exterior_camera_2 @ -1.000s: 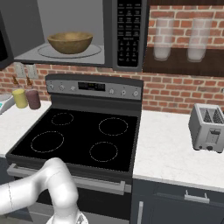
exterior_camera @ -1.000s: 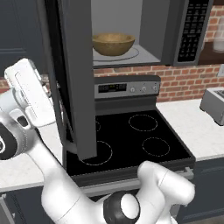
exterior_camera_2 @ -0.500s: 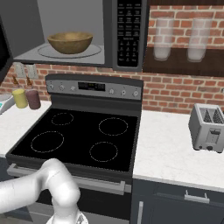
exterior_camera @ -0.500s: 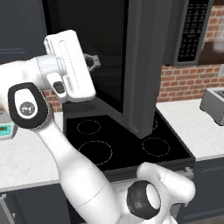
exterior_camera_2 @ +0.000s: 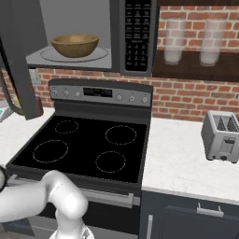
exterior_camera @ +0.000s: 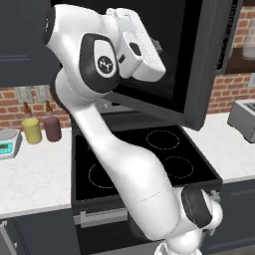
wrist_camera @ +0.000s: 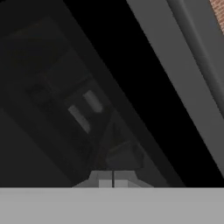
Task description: Open the microwave, place the bowl with waffle inside the microwave, then close the microwave door and turn it on.
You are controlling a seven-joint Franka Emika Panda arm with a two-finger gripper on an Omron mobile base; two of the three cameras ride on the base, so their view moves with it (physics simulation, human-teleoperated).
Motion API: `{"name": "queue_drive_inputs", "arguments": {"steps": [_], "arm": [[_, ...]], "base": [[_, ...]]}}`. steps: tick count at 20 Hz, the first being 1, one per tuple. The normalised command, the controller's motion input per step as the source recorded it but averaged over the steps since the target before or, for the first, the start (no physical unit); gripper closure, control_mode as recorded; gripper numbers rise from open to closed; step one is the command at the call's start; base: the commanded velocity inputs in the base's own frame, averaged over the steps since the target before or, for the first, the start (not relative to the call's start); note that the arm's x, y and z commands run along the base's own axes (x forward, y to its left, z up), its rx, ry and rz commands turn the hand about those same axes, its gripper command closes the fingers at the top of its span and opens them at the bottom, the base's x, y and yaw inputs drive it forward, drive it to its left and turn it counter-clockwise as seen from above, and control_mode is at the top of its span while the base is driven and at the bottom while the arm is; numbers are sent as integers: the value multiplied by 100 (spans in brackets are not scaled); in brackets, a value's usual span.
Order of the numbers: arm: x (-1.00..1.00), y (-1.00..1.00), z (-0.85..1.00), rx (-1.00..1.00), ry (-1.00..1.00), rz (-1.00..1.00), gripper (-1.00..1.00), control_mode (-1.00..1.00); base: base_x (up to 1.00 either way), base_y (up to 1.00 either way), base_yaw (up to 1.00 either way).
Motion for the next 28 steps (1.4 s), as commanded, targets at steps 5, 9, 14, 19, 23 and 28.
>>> {"name": "queue_drive_inputs", "arguments": {"steps": [5,9,14,19,23,28], "arm": [[77,-99,-8,20,15,28,100,-100],[100,-64,-44,11,0,35,100,-100],[100,-8,-63,1,-11,29,100,-100],[100,0,-59,0,-31,21,100,-100],[100,0,-45,0,-39,22,100,-100],[100,0,-33,0,-34,21,100,-100]], "base": [[0,0,0],[0,0,0],[0,0,0],[0,0,0],[0,0,0],[0,0,0]]}}
